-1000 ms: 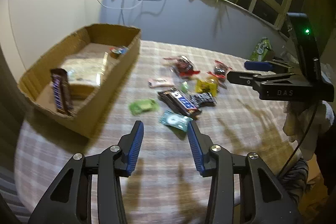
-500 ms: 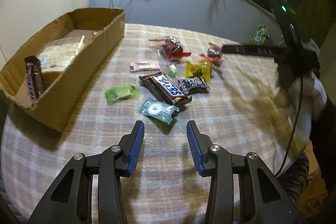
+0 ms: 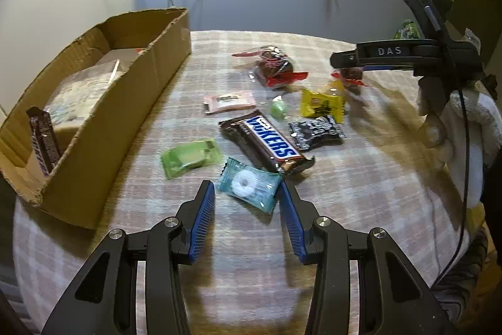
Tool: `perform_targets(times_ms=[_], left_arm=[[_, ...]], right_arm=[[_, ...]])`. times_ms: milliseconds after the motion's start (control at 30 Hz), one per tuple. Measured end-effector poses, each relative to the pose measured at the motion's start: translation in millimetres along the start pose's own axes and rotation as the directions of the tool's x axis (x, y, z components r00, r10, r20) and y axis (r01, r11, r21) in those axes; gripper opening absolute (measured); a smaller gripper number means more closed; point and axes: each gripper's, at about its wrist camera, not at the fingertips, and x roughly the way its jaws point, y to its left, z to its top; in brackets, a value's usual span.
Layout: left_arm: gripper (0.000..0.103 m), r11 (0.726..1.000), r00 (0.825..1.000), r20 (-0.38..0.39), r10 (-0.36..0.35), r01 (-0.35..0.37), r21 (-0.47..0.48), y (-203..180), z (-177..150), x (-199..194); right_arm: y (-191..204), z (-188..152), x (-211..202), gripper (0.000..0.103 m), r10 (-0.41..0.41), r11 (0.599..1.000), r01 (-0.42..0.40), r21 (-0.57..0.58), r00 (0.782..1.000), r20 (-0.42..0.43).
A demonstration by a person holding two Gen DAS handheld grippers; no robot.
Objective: Organize snacks
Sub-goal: 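Grasp the teal mint packet with the left tool while the right tool grasps a red-wrapped candy, then carry the mint packet and red candy into the box and release them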
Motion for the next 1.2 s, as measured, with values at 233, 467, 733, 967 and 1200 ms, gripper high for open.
perform_targets(times_ms=[233,467,733,967,1200], left_arm=[[0.042,1.0,1.0,-0.015,0.003,-0.002,0.017,3,4,6],[0.02,1.0,1.0,-0.01,-0.007,0.007,0.014,6,5,9],[0.006,1.0,1.0,0.0,-0.008,0.008,-0.015,12,7,10],[0.006,1.0,1.0,0.008,-0.009,0.009,0.01,10,5,7],[0.004,0.999,1.0,0.025,-0.018,0.019,-0.029,18,5,3]], right_arm=[[0,-3,8,0.074,-0.039,0.999,0.038,-0.027,0.999,-0.017],[-5,-14,9,0.067,-0.041,0.998,0.04,-0.051,0.999,-0.02],[-9,-15,1,0.048,-0.037,0.997,0.036,-0.065,0.999,-0.016],[-10,-16,-1,0.047,-0.023,0.998,0.023,-0.065,1.0,-0.011],[-12,-20,-5,0.045,-0.008,0.999,0.009,-0.049,1.0,0.002]])
